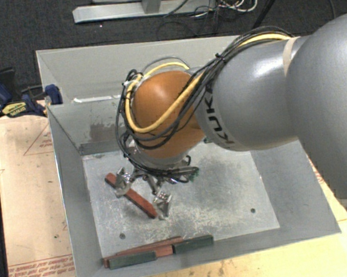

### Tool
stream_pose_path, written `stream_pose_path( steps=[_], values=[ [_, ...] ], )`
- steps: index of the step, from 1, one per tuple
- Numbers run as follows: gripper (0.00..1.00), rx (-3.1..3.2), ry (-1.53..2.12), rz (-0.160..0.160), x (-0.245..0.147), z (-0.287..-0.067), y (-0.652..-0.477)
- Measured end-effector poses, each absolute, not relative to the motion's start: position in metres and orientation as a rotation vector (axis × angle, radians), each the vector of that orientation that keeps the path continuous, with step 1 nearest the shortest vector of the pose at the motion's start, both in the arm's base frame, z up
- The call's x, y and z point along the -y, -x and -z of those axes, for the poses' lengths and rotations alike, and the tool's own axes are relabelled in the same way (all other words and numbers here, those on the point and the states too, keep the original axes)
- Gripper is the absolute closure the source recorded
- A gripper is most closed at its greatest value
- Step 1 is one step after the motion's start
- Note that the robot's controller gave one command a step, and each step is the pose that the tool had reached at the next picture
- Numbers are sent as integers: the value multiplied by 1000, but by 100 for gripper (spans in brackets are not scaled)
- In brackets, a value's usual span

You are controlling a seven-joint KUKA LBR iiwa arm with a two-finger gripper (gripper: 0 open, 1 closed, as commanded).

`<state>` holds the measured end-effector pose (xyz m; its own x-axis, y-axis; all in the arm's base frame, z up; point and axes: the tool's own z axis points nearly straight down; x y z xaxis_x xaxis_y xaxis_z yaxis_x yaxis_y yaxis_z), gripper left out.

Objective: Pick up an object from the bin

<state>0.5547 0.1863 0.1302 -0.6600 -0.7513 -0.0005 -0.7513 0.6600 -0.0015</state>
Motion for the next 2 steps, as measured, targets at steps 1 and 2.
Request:
stream_pose_path(
  steps=[1, 2],
  values=[
    [0, -2720, 1570, -5, -166, -124, -544],
    [100, -2618, 1700, -2, -173, -78, -577]
  ],
)
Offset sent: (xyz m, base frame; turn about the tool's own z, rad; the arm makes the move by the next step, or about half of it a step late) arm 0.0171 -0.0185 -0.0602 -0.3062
